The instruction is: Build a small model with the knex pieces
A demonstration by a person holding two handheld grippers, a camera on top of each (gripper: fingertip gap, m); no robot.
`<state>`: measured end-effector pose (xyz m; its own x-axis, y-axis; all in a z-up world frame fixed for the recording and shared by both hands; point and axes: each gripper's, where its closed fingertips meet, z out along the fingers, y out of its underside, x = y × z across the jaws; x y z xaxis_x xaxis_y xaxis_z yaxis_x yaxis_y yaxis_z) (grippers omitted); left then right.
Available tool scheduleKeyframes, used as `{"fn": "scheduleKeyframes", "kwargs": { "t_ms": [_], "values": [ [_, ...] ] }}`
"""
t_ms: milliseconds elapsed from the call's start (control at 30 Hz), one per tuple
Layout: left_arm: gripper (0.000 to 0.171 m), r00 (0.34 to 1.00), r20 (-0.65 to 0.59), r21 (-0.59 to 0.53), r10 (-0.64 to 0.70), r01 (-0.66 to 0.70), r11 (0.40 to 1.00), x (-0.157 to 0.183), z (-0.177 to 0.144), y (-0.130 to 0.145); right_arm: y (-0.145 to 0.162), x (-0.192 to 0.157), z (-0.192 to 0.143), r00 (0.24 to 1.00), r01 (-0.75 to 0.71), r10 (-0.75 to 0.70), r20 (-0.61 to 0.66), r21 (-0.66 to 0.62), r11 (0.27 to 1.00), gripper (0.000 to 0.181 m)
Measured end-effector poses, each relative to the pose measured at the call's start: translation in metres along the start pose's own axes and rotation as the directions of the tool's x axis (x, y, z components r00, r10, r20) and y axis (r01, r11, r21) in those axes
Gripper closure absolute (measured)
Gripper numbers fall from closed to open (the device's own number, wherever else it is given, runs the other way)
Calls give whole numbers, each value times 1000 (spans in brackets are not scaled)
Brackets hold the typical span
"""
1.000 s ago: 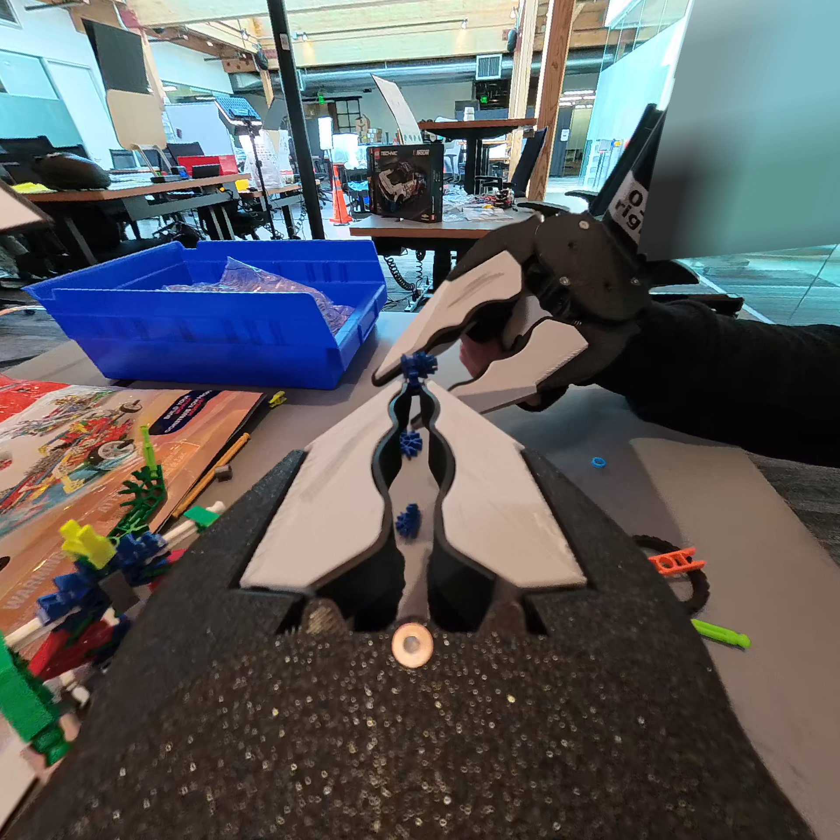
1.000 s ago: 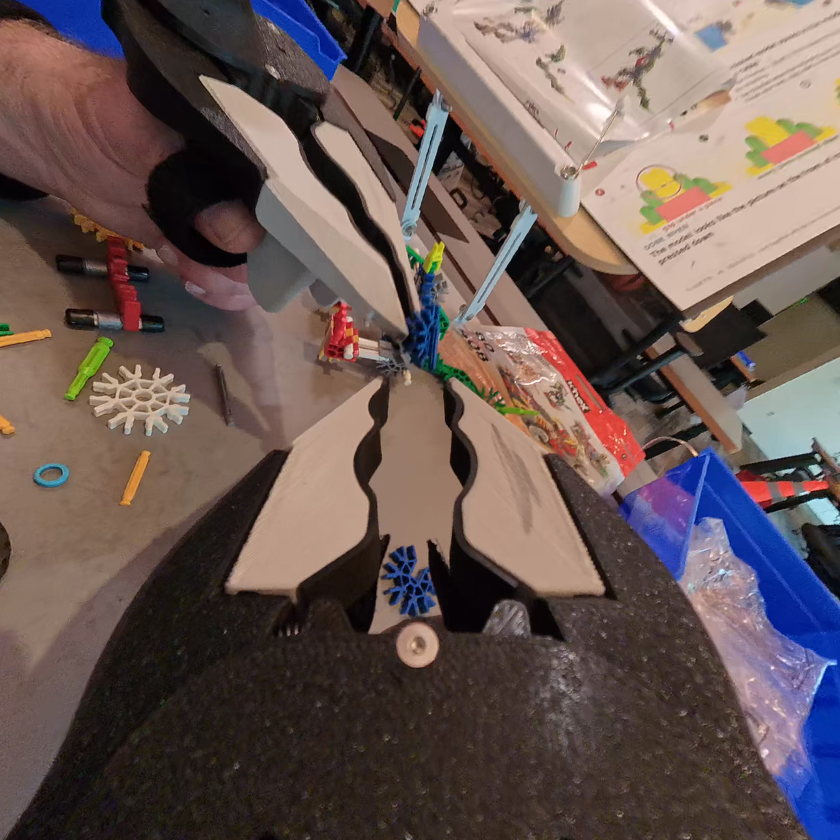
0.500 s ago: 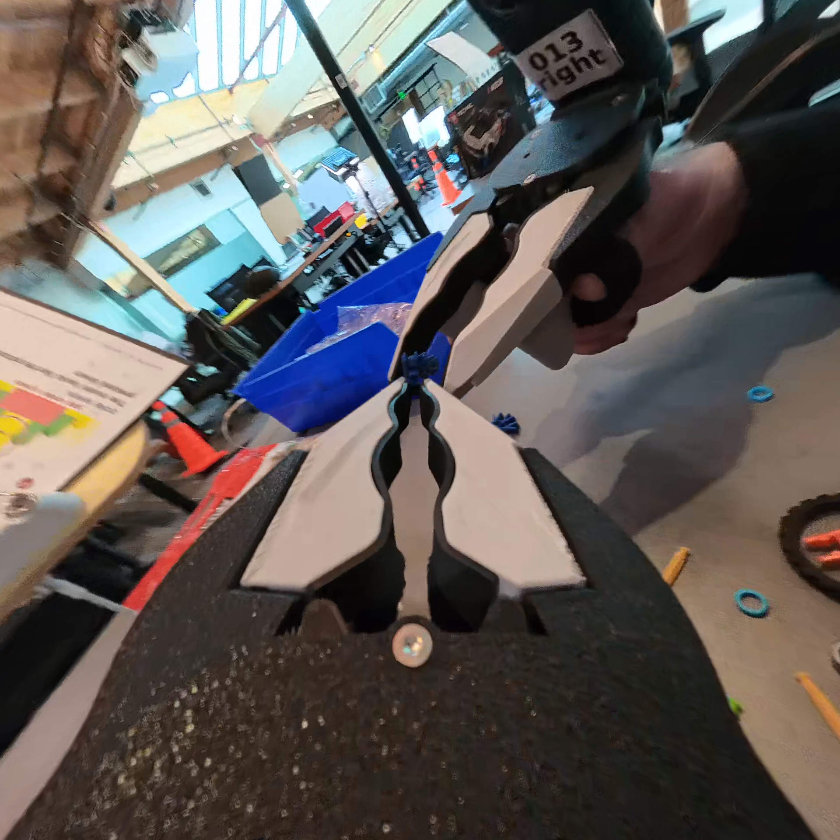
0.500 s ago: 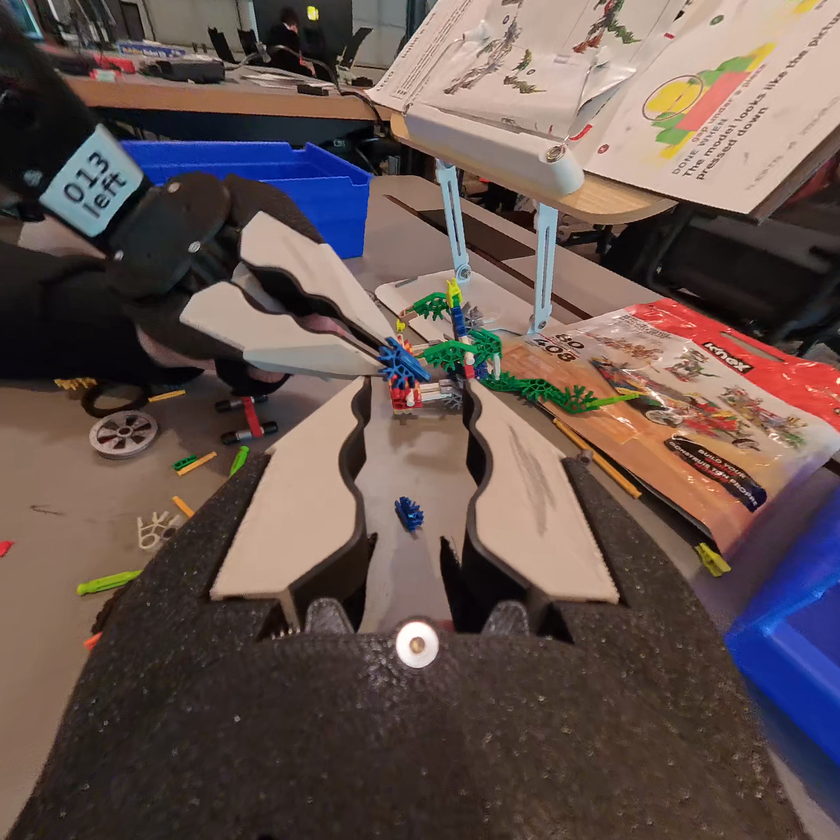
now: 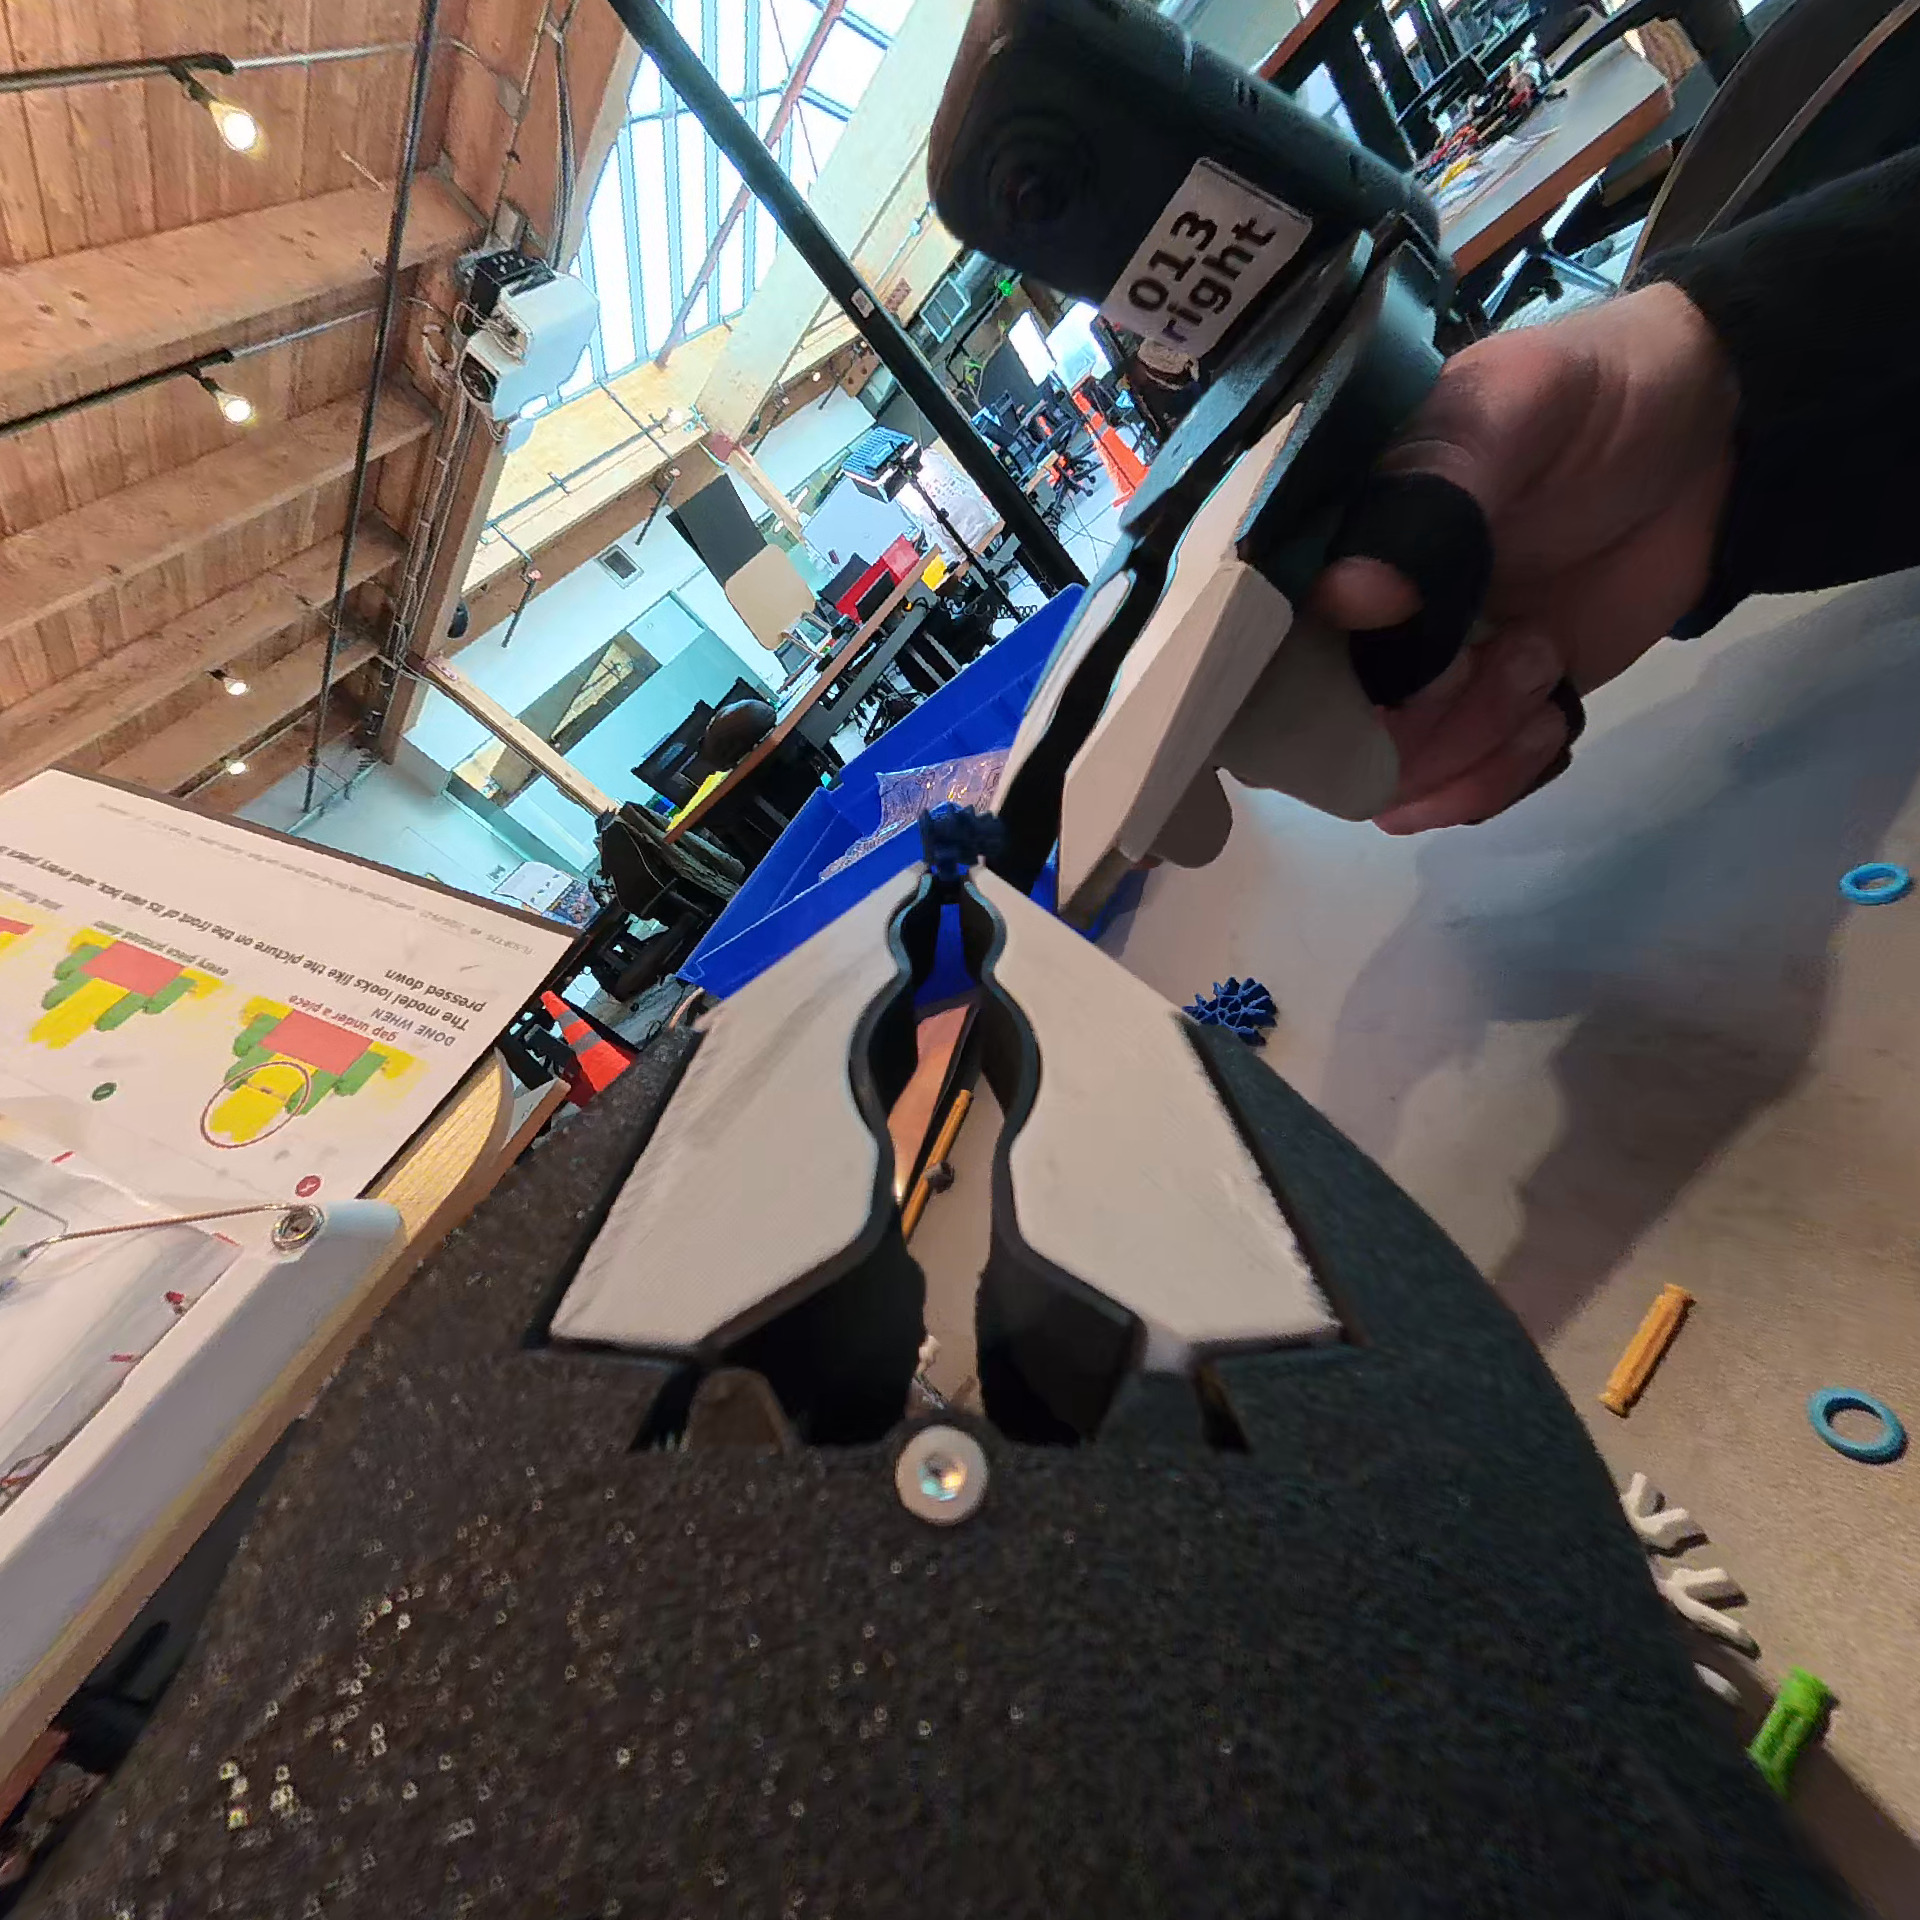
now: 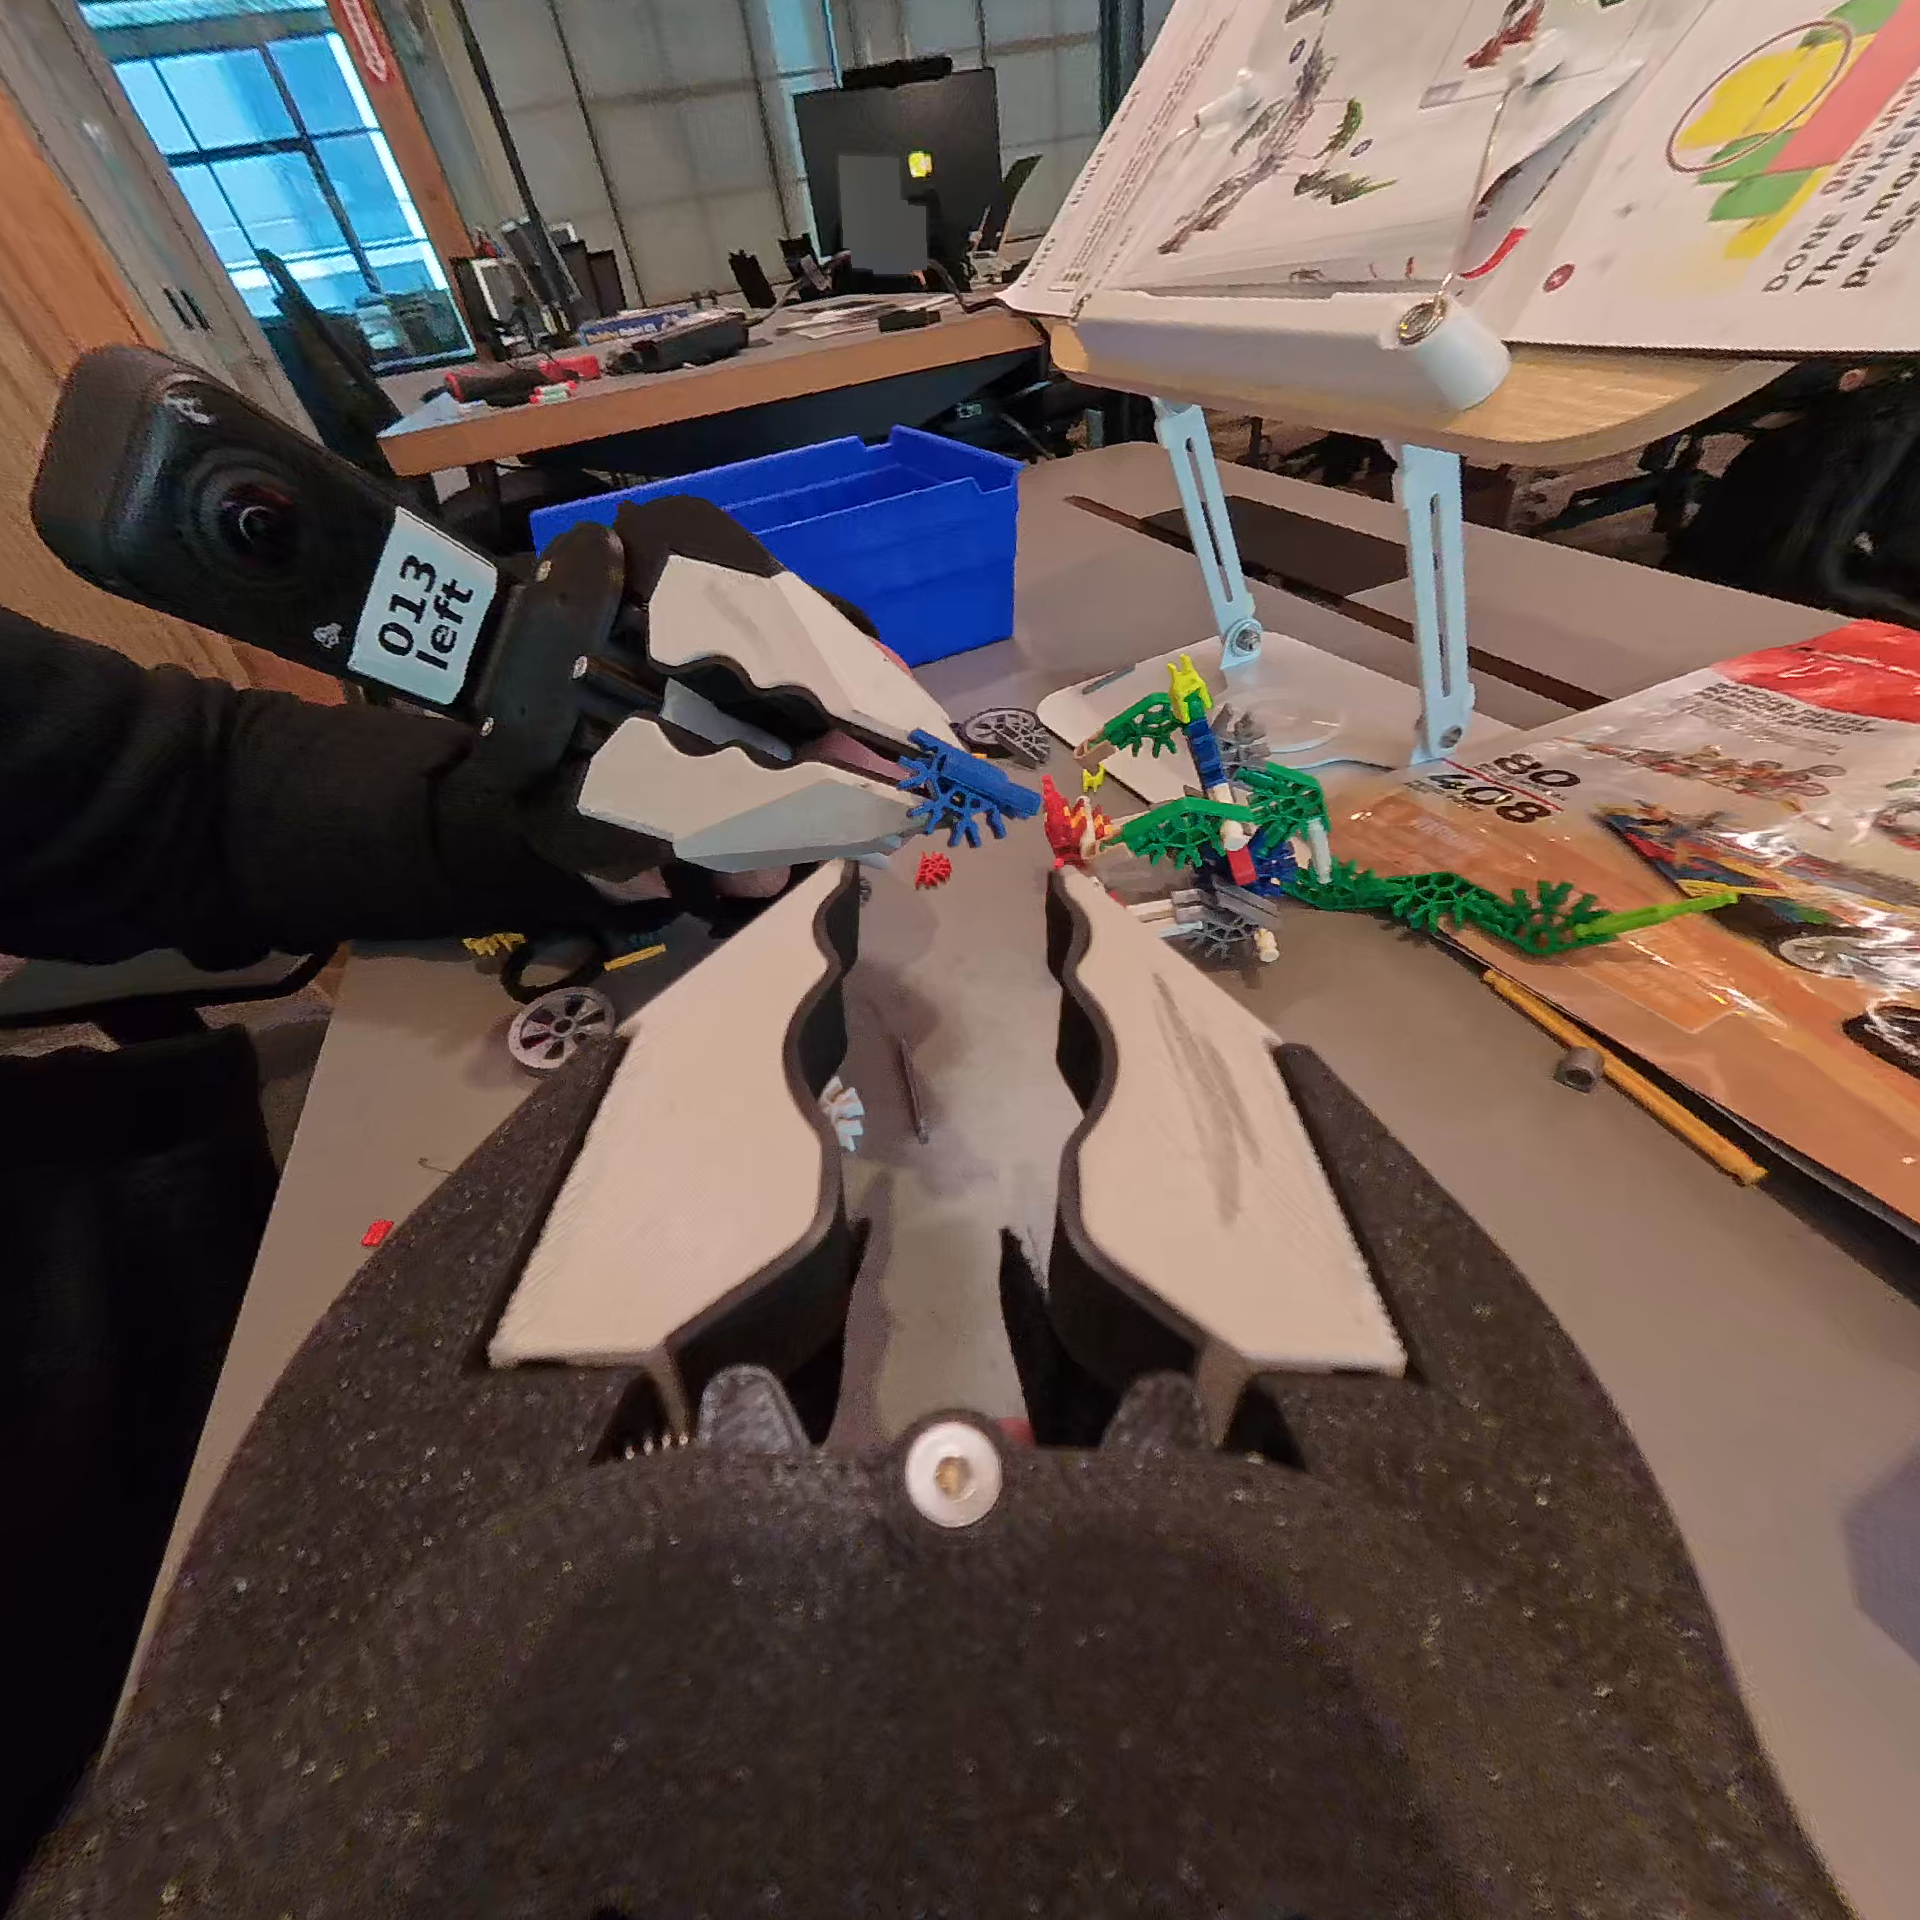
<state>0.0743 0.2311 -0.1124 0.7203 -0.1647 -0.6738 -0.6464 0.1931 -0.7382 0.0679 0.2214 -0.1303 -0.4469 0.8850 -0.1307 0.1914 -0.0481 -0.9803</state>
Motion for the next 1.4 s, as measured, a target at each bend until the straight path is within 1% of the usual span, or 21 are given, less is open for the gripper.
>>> {"fn": "scheduleKeyframes", "kwargs": {
  "t_ms": [133, 233, 533, 700, 1200, 1400],
  "values": [
    [171, 1000, 6, 1, 27, -27, 1000, 1, 0, -1, -7, -2, -3, 1000, -20, 19, 19, 38, 999, 154],
    [171, 999, 6, -4, 43, -43, 999, 2, 0, 0, -10, 0, -5, 999, -35, 34, 19, 55, 998, 155],
    [171, 995, 16, -14, 97, -97, 995, 3, 1, 0, -10, -1, -4, 1000, -15, 15, 8, 51, 999, 157],
    [171, 991, 23, -31, 134, -133, 991, 3, 2, 2, -10, 1, -4, 1000, -6, 6, -9, 47, 999, 162],
    [171, 985, 23, -76, 173, -171, 982, 4, 4, 11, -5, 8, -3, 997, 45, -44, -68, 12, 999, 162],
    [171, 983, 21, -94, 181, -178, 979, 4, 5, 15, -2, 11, -2, 993, 72, -72, -98, -7, 997, 159]
  ]
}}
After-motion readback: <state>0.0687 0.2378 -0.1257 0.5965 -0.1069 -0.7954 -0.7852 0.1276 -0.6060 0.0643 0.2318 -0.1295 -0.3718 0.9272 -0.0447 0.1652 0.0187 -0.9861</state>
